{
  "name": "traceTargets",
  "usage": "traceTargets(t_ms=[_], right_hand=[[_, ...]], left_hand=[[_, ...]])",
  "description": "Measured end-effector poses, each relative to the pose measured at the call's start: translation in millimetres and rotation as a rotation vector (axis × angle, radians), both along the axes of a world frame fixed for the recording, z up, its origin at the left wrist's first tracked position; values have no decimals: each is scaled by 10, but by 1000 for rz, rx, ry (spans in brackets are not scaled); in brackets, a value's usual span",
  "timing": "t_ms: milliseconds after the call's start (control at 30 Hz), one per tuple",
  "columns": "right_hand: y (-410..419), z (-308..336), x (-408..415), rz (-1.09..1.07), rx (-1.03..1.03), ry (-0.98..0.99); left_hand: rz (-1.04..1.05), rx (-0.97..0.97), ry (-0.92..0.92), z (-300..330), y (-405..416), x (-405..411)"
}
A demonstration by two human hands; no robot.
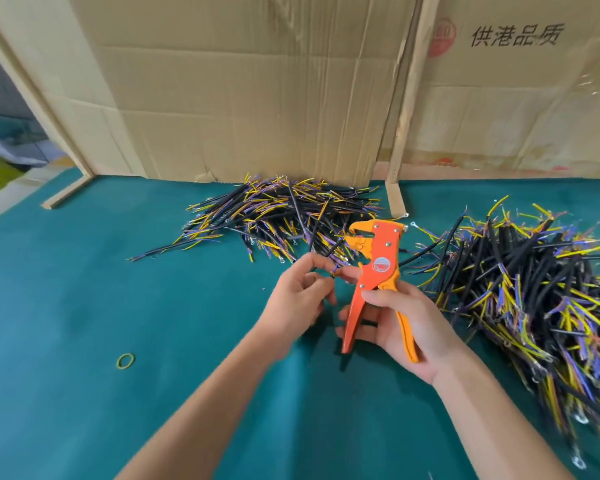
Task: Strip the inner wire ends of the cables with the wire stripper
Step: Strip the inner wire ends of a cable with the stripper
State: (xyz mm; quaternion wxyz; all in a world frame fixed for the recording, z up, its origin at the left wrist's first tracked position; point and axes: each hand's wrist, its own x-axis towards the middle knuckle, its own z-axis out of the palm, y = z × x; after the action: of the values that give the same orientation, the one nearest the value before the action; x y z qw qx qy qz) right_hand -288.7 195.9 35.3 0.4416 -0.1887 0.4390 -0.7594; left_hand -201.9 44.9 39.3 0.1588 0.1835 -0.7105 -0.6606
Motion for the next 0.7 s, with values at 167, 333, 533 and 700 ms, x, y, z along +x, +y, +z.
traceTargets(t_ms=[167, 333, 533, 700], right_hand=[[-211, 9, 344, 105, 21, -4], [-344, 28, 407, 114, 76, -14], [-391, -58, 313, 78, 15, -106], [-379, -77, 263, 114, -8, -120]], left_hand=[[-45, 20, -23, 25, -362, 437], [-95, 28, -4, -93, -515, 542], [-188, 49, 69, -208, -632, 346], [-228, 48, 65, -282, -604, 359]])
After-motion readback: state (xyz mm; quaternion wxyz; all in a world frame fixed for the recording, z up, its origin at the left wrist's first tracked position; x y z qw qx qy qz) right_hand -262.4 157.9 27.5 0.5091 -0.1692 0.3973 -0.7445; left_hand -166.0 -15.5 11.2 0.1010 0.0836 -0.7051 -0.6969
